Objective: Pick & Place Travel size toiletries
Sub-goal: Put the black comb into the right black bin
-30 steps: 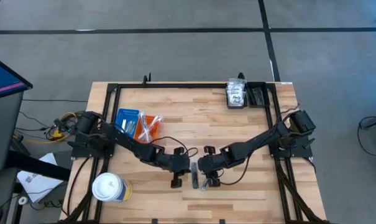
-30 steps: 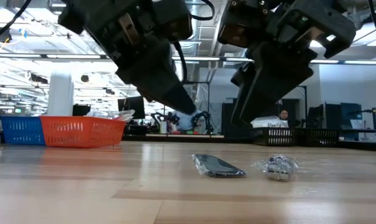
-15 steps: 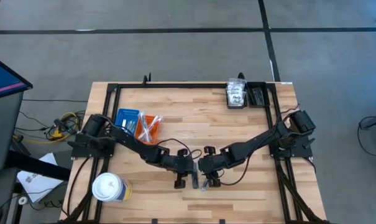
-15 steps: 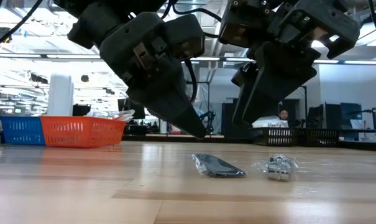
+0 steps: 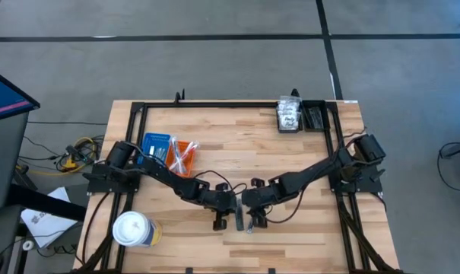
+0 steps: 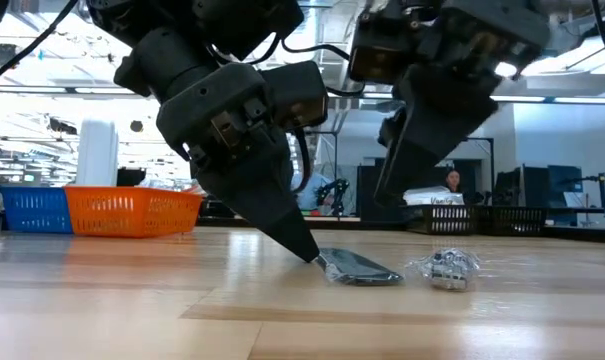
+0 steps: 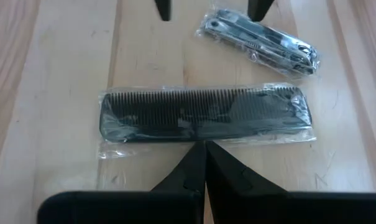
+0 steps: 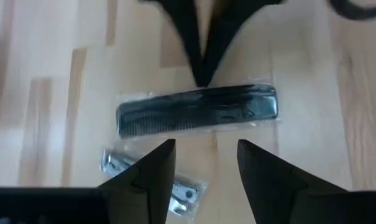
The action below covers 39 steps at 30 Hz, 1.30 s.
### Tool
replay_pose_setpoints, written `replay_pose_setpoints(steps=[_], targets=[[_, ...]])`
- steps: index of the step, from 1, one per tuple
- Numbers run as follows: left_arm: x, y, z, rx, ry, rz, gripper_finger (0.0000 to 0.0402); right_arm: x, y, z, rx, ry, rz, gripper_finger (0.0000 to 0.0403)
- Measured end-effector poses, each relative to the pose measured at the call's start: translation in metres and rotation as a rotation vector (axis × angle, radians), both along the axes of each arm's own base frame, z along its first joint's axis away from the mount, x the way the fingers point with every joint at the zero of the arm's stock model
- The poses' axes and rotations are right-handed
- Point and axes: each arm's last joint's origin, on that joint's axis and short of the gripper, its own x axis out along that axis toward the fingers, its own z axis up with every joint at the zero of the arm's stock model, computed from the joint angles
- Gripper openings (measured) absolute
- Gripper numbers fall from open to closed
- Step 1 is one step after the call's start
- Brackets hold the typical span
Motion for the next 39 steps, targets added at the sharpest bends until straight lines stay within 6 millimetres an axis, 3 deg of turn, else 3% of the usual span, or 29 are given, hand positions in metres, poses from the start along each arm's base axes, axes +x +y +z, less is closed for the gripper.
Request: replay_pose_setpoints(steps=[8, 15, 19, 28, 39], targets=[[-0.003, -0.004, 0.003, 0.086, -0.02, 0.012, 0.0, -0.001, 0.006, 0.001, 0.155, 0.047, -0.138, 0.0171], [-0.008, -0.02, 0.024, 0.156, -0.117, -0.002, 0.0, -0.001, 0.017, 0.004, 0.174, -0.012, -0.164, 0.0165], [-0.007, -0.019, 0.022, 0.154, -0.123, 0.0, 0.0, -0.002, 0.018, 0.002, 0.181, -0.021, -0.186, 0.0176], [-0.004, -0.016, 0.019, 0.148, -0.131, 0.011, 0.0, -0.019, 0.006, -0.032, 0.309, -0.105, -0.247, 0.0223], [0.004, -0.004, -0.003, 0.019, -0.058, -0.021, 0.0, -0.018, 0.003, -0.033, 0.322, -0.113, -0.262, 0.0225]])
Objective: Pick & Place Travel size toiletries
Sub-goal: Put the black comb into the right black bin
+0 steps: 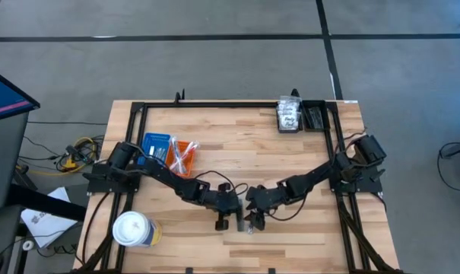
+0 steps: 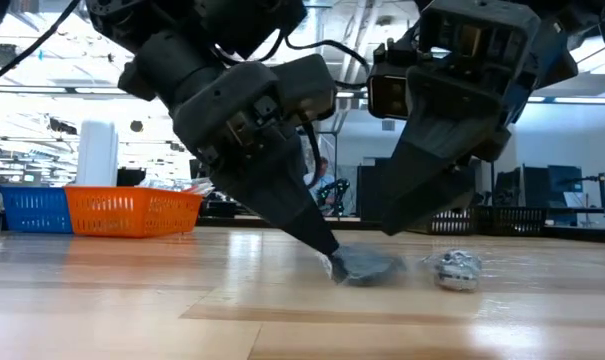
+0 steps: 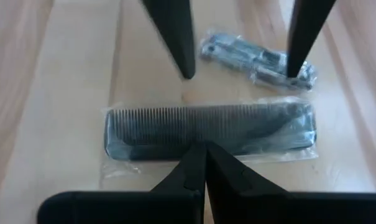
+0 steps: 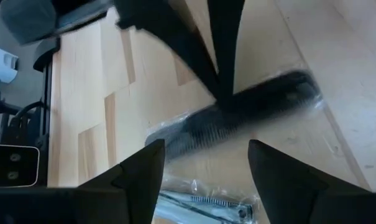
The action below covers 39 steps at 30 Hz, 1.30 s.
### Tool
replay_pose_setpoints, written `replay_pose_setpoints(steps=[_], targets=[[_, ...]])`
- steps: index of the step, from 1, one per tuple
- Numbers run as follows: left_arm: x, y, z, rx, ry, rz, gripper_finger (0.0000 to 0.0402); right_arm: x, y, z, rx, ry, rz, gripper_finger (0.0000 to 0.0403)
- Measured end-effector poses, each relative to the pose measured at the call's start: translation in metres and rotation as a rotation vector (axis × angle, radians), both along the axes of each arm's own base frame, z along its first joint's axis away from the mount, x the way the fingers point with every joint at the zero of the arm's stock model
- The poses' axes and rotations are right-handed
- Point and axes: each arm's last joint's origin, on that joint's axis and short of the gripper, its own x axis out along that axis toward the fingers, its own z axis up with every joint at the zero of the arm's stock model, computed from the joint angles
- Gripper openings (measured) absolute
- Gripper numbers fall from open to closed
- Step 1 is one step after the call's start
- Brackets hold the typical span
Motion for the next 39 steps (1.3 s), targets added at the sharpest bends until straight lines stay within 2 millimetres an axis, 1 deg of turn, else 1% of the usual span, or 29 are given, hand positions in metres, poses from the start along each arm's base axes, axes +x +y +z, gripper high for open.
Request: replay_pose_setpoints(steps=[16, 20, 26, 34, 39], targets=[[-0.0008, 0.0, -0.0026, -0.012, 0.019, -0.01, 0.0, 0.002, -0.0042, 0.0004, 0.057, 0.016, -0.034, 0.0224], [-0.0008, -0.0001, -0.0026, -0.006, 0.017, -0.008, 0.0, 0.0002, -0.007, -0.0022, 0.061, 0.059, -0.058, 0.0223], [-0.0046, -0.0058, 0.0012, 0.025, 0.009, -0.027, 0.0, -0.0005, -0.0071, -0.003, 0.059, 0.069, -0.056, 0.0223], [-0.0012, -0.0067, 0.0051, 0.055, -0.051, -0.052, 0.0, -0.0011, -0.0073, -0.0035, 0.077, 0.086, -0.05, 0.0223], [-0.0001, -0.0044, 0.0057, 0.042, -0.051, -0.061, 0.0, -0.0008, -0.0081, -0.0035, 0.077, 0.085, -0.053, 0.0223]])
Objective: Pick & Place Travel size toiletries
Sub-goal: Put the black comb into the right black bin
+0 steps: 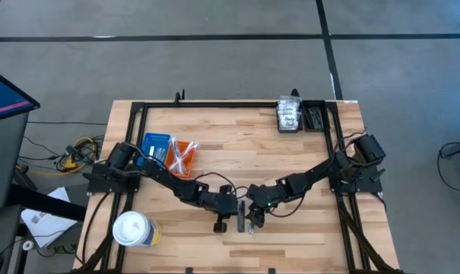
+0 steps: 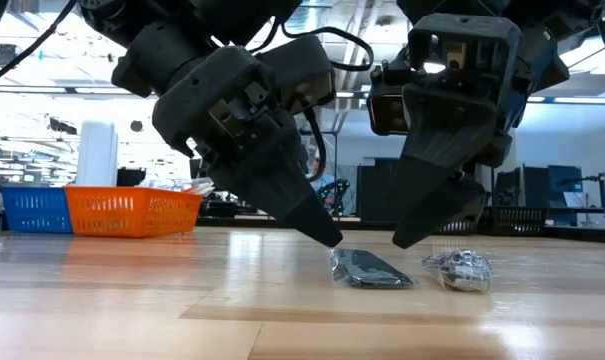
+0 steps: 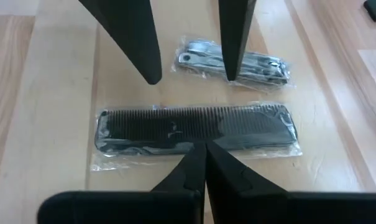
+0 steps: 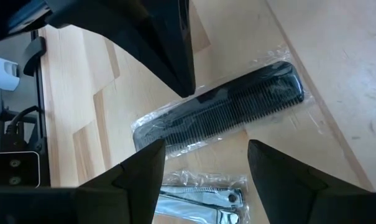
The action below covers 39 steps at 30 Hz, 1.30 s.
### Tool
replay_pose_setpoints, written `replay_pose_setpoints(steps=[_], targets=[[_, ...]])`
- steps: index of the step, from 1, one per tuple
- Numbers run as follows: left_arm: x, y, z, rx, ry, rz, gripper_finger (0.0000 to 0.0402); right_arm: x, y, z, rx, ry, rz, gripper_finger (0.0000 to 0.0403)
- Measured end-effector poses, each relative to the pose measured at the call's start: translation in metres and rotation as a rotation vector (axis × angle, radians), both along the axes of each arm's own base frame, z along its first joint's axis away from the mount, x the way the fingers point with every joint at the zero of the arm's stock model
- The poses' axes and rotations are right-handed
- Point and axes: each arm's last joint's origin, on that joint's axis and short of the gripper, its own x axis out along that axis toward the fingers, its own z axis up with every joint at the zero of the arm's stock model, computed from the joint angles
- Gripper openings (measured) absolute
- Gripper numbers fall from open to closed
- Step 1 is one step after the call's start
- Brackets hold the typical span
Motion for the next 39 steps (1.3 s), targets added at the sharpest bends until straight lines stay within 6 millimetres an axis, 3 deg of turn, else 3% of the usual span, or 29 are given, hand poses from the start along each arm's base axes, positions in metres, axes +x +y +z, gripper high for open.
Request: replay_pose_setpoints(steps=[18, 28, 39], targets=[[0.003, 0.002, 0.002, 0.008, -0.025, -0.005, 0.0, 0.001, -0.003, 0.0, 0.0, 0.0, -0.008, 0.0224], [0.01, 0.012, -0.013, -0.068, 0.004, -0.017, 0.0, 0.002, -0.004, 0.0, -0.001, -0.003, -0.012, 0.0224], [0.007, 0.011, -0.015, -0.088, 0.037, -0.007, 0.0, 0.001, -0.004, 0.0, 0.009, 0.004, -0.024, 0.0224]])
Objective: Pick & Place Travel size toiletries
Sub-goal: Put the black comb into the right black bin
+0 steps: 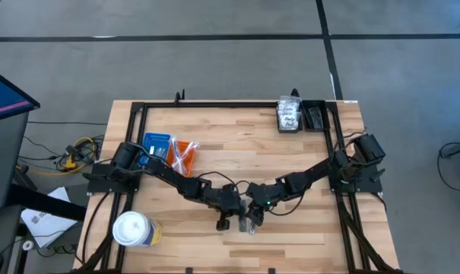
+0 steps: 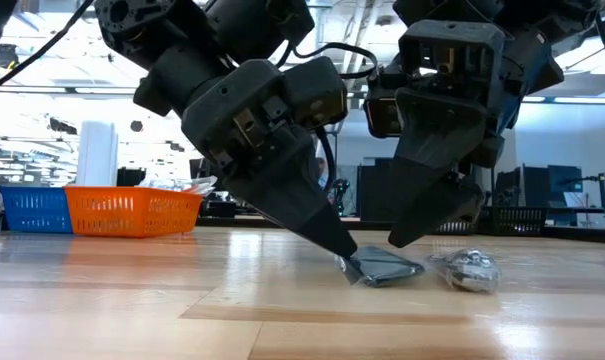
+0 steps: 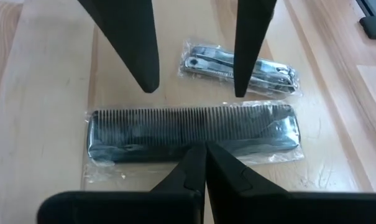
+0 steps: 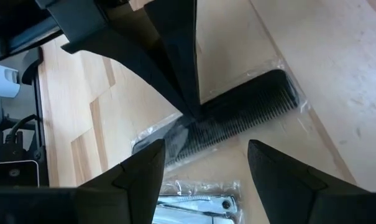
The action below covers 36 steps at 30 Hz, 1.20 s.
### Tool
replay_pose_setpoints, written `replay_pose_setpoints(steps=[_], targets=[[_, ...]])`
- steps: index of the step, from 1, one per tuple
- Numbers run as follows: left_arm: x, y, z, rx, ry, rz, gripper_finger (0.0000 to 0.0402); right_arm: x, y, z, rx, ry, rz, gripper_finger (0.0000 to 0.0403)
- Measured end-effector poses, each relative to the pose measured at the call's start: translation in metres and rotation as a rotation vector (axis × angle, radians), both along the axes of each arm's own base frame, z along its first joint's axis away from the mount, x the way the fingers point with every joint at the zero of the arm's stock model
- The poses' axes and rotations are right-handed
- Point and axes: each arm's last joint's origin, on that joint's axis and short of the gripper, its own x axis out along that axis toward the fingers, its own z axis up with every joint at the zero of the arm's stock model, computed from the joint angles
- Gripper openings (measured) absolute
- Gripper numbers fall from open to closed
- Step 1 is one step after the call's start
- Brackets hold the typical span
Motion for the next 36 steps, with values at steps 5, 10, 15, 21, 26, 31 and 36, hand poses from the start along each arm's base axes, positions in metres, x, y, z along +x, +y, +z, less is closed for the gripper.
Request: replay_pose_setpoints(steps=[5, 10, 15, 21, 26, 31, 36], targets=[[-0.003, 0.0, -0.003, 0.006, 0.041, 0.013, 0.0, -0.002, 0.001, -0.002, 0.002, 0.03, 0.001, 0.0224], [-0.003, 0.004, -0.005, 0.012, 0.052, 0.025, 0.0, -0.001, -0.005, -0.002, 0.01, 0.043, -0.007, 0.0224], [-0.003, 0.004, -0.005, 0.015, 0.051, 0.028, 0.0, 0.001, -0.007, -0.001, 0.015, 0.026, -0.014, 0.0224], [-0.003, 0.004, -0.005, 0.03, 0.04, 0.044, 0.0, 0.003, -0.005, 0.001, 0.025, -0.003, -0.02, 0.0224], [-0.002, 0.006, -0.004, 0.03, 0.03, 0.052, 0.0, 0.004, -0.01, 0.001, 0.034, 0.003, -0.054, 0.0224], [0.0, 0.009, -0.004, 0.034, 0.009, 0.079, 0.0, 0.005, -0.014, 0.0, 0.039, 0.013, -0.093, 0.0224], [0.005, 0.02, -0.003, 0.039, -0.013, 0.152, 0.0, 0.005, -0.014, 0.0, 0.043, 0.014, -0.099, 0.0224]])
